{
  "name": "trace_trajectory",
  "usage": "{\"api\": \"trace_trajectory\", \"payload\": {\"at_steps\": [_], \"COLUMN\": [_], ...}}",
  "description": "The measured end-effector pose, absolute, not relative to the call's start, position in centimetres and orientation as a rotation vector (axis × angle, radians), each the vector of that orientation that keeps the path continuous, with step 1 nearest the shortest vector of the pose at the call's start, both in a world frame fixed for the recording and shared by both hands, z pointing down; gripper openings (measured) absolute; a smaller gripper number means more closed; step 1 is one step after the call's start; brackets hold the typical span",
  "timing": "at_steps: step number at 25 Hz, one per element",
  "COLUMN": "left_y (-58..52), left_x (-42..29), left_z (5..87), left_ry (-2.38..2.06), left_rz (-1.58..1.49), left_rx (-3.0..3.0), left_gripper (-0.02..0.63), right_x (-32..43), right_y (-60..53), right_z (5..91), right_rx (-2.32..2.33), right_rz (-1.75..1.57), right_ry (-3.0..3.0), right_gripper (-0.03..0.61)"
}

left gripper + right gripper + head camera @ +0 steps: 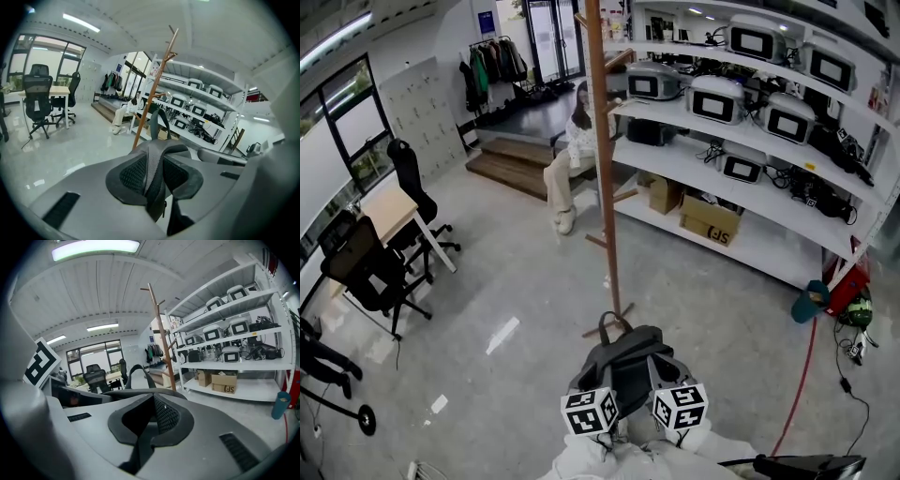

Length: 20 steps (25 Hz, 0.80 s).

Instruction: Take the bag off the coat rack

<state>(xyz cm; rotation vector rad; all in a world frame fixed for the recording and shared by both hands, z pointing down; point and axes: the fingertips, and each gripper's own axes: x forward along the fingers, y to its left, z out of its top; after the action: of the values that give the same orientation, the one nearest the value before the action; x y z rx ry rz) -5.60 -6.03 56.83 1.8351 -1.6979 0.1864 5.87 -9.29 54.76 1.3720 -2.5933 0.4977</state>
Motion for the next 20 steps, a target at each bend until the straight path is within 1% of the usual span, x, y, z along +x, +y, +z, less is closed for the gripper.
{"api": "trace_trajectory", "payload": {"at_steps": [20], "left_y": [-6.3], "left_x": [-6.7], "left_z": [56.2], "left_ry": [-1.721], "left_rz": [0.183], "left_rx": [1.848], "left_gripper": [0.084], "right_x": [4.9], "right_y": [-9.9], "right_z": [54.4], "right_rx": [1.355], "right_rz": [0.454], "right_ry": [-2.583], "right_gripper": [0.011]}}
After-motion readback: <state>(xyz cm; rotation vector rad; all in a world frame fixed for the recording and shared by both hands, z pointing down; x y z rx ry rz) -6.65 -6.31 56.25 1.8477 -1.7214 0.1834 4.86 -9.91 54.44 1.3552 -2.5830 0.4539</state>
